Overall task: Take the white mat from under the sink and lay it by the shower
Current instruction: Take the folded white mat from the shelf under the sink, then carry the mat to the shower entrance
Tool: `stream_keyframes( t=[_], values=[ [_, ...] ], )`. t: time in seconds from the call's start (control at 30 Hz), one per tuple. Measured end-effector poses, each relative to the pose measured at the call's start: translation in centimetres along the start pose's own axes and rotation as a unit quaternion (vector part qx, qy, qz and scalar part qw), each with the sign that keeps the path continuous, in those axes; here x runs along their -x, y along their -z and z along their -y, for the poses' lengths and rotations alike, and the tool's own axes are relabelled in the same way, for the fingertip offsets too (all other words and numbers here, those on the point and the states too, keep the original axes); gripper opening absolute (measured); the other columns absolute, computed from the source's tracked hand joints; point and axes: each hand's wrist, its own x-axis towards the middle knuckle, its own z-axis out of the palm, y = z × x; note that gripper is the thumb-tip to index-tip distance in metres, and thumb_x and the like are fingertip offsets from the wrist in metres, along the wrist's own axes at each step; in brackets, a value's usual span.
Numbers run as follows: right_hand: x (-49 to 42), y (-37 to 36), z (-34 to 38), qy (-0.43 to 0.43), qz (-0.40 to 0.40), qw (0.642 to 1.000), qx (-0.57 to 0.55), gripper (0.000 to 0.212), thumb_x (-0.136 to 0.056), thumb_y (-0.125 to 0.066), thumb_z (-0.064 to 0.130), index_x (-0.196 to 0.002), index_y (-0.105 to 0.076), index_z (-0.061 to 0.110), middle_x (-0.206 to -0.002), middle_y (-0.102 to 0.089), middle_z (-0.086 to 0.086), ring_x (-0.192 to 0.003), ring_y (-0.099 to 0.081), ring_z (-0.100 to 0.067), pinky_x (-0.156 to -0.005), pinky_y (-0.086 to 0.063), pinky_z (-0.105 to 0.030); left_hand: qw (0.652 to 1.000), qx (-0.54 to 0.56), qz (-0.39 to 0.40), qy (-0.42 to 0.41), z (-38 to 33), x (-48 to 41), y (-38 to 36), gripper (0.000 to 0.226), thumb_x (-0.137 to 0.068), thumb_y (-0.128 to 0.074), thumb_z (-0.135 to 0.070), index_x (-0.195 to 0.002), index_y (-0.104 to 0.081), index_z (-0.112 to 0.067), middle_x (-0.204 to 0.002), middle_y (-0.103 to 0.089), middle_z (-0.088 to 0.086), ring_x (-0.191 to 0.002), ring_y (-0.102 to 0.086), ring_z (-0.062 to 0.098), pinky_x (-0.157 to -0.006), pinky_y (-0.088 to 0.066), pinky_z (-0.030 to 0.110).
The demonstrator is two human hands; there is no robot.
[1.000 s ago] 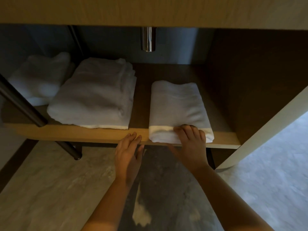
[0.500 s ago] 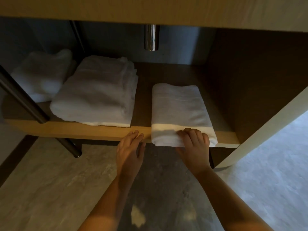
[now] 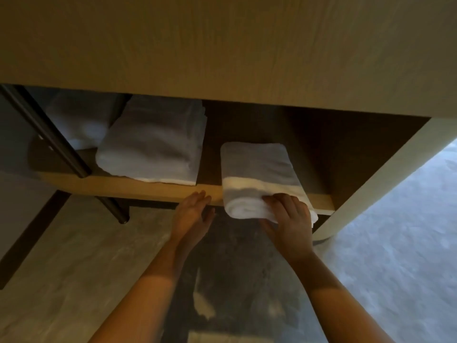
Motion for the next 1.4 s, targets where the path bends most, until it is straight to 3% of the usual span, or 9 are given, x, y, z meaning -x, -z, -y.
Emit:
stream_keyframes(
  t=[0.13,0.23,0.37,0.6,0.73,1.03,1.2,1.3,1.4],
  values=[
    [-1.4,4.1,1.7,0.002,0.035,0.999,-0.002,0.043,-0.065,-0.08,0.018,-0.103,-0.061,0.01,-0.097,-0.069,-0.017,-0.086,-0.066,-0.035,-0.079,-0.05,-0.048,1.0,0.009,-0.024,0.019,-2.5,2.0,5.3,0.03,-0.085,-0.06,-0.021,-0.112,-0.061,-0.01,-0.12,-0.061,0.014,-0.112,-0.054,0.032,-0.096,-0.041,0.039],
    [-2.7,7.8,4.2,-0.004,0.066,0.998,-0.008,0.035,-0.075,-0.06,0.029,-0.105,-0.055,0.012,-0.095,-0.068,-0.018,-0.083,-0.066,-0.036,-0.076,-0.051,-0.047,0.999,0.019,-0.008,0.041,-5.4,4.2,11.0,0.029,-0.086,-0.056,-0.021,-0.111,-0.062,-0.008,-0.117,-0.061,0.016,-0.108,-0.056,0.033,-0.09,-0.044,0.039],
    [-4.3,13.5,7.6,-0.003,0.136,0.991,-0.019,0.035,-0.073,-0.058,0.03,-0.101,-0.057,0.009,-0.089,-0.067,-0.018,-0.077,-0.066,-0.035,-0.07,-0.054,-0.044,1.0,-0.012,-0.014,0.018,-9.8,6.9,19.1,0.03,-0.074,-0.072,-0.008,-0.102,-0.065,-0.002,-0.101,-0.067,0.021,-0.091,-0.064,0.036,-0.076,-0.052,0.04],
    [-6.7,24.6,14.4,-0.105,0.26,0.951,-0.13,0.036,-0.076,-0.07,0.035,-0.104,-0.062,0.013,-0.102,-0.067,-0.011,-0.085,-0.063,-0.024,-0.074,-0.04,-0.025,0.989,0.056,0.001,0.135,-17.2,12.1,32.7,0.032,-0.086,-0.058,-0.012,-0.117,-0.057,-0.005,-0.122,-0.059,0.016,-0.114,-0.052,0.032,-0.096,-0.043,0.048],
    [-8.5,31.6,19.0,-0.095,0.293,0.938,-0.158,0.038,-0.072,-0.075,0.03,-0.103,-0.063,0.012,-0.099,-0.068,-0.011,-0.084,-0.064,-0.024,-0.075,-0.041,-0.024,0.979,0.067,0.012,0.192,-21.0,15.0,39.9,0.034,-0.087,-0.056,-0.014,-0.121,-0.056,-0.008,-0.126,-0.057,0.013,-0.118,-0.048,0.029,-0.1,-0.039,0.043],
    [-15.7,44.8,26.7,-0.054,0.281,0.94,-0.184,0.041,-0.064,-0.079,0.022,-0.102,-0.063,0.019,-0.087,-0.066,-0.002,-0.071,-0.05,-0.007,-0.059,-0.047,-0.022,0.978,0.063,0.015,0.199,-25.5,16.8,54.5,0.036,-0.08,-0.062,-0.002,-0.117,-0.058,-0.005,-0.123,-0.059,0.015,-0.115,-0.052,0.031,-0.093,-0.038,0.036],
    [-20.2,50.4,30.0,-0.017,0.271,0.947,-0.174,0.043,-0.064,-0.078,0.024,-0.103,-0.063,0.019,-0.088,-0.066,0.001,-0.072,-0.059,-0.011,-0.059,-0.048,-0.02,0.988,0.057,0.014,0.139,-26.3,17.1,60.8,0.035,-0.077,-0.066,0.0,-0.111,-0.062,-0.004,-0.116,-0.063,0.016,-0.105,-0.059,0.035,-0.088,-0.048,0.048],
    [-22.7,52.9,31.5,-0.011,0.243,0.954,-0.175,0.039,-0.062,-0.069,0.027,-0.1,-0.065,0.018,-0.081,-0.063,0.002,-0.066,-0.051,-0.008,-0.06,-0.035,-0.014,0.987,0.064,0.01,0.148,-26.2,16.3,63.3,0.034,-0.087,-0.056,-0.01,-0.12,-0.056,-0.013,-0.128,-0.056,0.008,-0.118,-0.05,0.025,-0.098,-0.044,0.047],
    [-24.5,55.0,32.4,-0.002,0.217,0.961,-0.17,0.039,-0.06,-0.066,0.027,-0.098,-0.064,0.019,-0.077,-0.06,0.002,-0.061,-0.051,-0.013,-0.055,-0.035,-0.016,0.983,0.062,-0.019,0.17,-26.4,15.3,65.2,0.038,-0.091,-0.049,-0.019,-0.129,-0.048,-0.021,-0.138,-0.046,-0.002,-0.126,-0.038,0.016,-0.103,-0.032,0.035]
  ],
)
